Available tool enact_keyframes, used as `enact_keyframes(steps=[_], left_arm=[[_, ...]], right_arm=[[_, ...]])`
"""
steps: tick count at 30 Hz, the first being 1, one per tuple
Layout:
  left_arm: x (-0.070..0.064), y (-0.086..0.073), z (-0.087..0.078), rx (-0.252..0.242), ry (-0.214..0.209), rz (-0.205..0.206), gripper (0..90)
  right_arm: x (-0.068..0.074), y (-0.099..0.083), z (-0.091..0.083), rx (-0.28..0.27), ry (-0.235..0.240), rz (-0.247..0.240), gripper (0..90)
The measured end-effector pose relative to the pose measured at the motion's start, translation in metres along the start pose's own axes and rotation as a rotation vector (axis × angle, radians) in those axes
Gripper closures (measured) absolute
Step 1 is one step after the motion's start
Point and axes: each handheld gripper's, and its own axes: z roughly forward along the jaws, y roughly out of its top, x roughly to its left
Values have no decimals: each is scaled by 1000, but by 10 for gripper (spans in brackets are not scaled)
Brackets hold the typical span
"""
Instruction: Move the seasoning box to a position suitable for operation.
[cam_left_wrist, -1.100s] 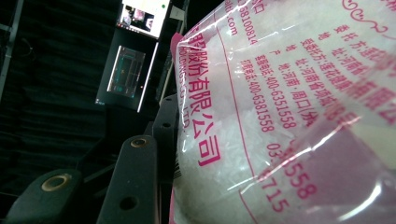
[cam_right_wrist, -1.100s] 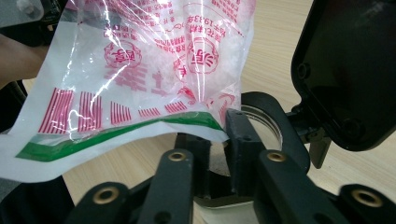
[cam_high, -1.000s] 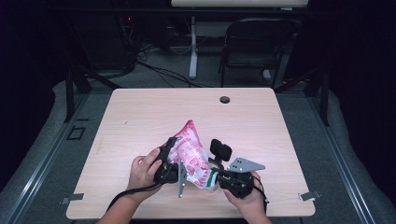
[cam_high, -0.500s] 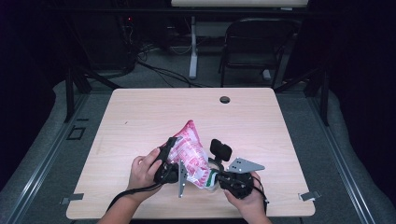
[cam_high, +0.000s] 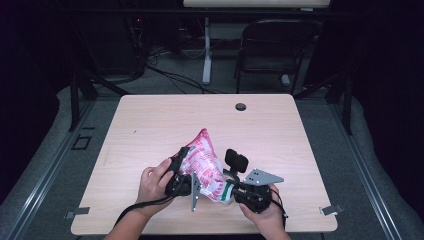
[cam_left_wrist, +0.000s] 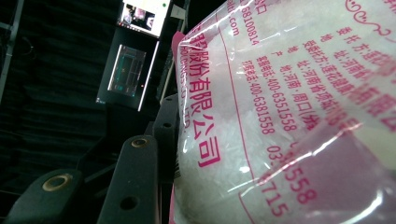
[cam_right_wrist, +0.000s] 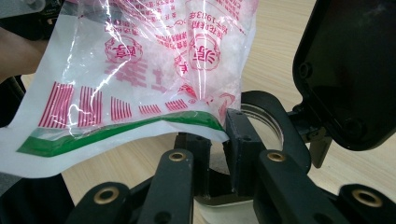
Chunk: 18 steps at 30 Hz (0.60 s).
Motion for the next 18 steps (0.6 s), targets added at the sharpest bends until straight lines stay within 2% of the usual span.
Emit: enact_keyframes(steps=[6,13,18], left_arm=[[0,-1,0,1,4,4,622],[1,-2,1,12,2,9,622],[1,-2,3,12,-1,9,623]], right_arm=[[-1,0,-2,-9,-3,1,739],[-3,3,-9,-38,-9,3,725],[4,5,-13,-43,-18,-55,733]])
